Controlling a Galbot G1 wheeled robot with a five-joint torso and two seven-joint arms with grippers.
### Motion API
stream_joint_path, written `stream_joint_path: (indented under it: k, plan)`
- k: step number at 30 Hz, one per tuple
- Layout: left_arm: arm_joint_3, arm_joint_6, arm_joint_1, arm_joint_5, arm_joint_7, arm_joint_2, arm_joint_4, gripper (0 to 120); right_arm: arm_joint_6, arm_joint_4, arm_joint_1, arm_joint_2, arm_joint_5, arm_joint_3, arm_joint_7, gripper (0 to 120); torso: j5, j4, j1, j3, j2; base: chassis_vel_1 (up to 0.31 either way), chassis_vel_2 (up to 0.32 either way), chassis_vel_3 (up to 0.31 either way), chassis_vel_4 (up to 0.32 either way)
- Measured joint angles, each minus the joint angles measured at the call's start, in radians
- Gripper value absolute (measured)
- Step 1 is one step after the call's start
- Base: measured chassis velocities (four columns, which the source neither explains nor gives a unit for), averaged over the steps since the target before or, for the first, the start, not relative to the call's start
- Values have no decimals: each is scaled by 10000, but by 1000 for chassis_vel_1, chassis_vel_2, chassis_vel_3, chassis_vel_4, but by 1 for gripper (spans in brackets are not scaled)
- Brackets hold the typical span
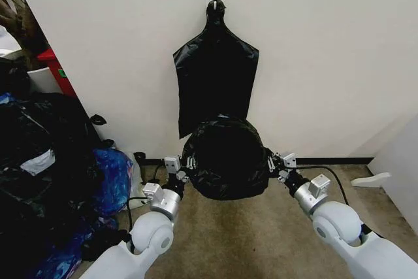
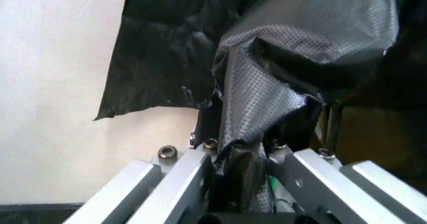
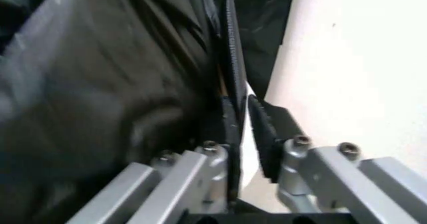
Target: Place the garbage bag over the trash bin.
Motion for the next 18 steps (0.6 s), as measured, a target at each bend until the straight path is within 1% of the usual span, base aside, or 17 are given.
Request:
stream_joint_path:
  k: [1,3,5,6,7,8,11,13,14,16,17,18]
  plan:
    - [-13,27,-4,-72,-42,-14,0,3,27,67,-42,0,-22,9,97,18,0,0,0,0,0,0,0,0,0]
    - [-43,78,-15,-286,-164,-43,-2,3,106,157,-120,-35,-107,55,169,23,-2,0,0,0,0,0,0,0,0]
    - [-169,198,19,-808,-364,-78,-91,3,304,105,-184,-79,-383,79,93,34,-3,-3,0,0,0,0,0,0,0]
    - [-220,234,45,-940,-413,-91,-125,3,351,73,-187,-80,-437,78,63,36,-3,-3,0,0,0,0,0,0,0]
    - [-338,315,100,-1197,-505,-104,-200,3,465,-14,-195,-80,-576,64,-29,41,-2,-1,0,0,0,0,0,0,0]
    - [-338,315,100,-1197,-505,-104,-200,3,465,-14,-195,-80,-576,64,-29,41,-2,-1,0,0,0,0,0,0,0]
    - [-521,415,167,-1609,-656,-104,-296,3,629,-95,-231,-59,-728,31,-127,49,1,1,0,0,0,0,0,0,0]
    - [-674,507,194,-2026,-786,-82,-314,3,826,-55,-314,-5,-716,48,-167,62,1,2,0,0,0,0,0,0,0]
    - [-690,535,187,-2136,-795,-77,-314,3,861,-12,-350,5,-667,84,-196,64,1,2,0,0,0,0,0,0,0]
    - [-702,655,154,-2585,-876,-87,-328,3,1008,7,-468,16,-552,240,-321,74,-3,0,0,0,0,0,0,0,0]
    - [-702,655,154,-2585,-876,-87,-328,3,1008,7,-468,16,-552,240,-321,74,-3,0,0,0,0,0,0,0,0]
    - [-702,689,133,-2725,-920,-101,-331,3,1073,-27,-511,31,-552,314,-355,79,-1,0,0,0,0,0,0,0,0]
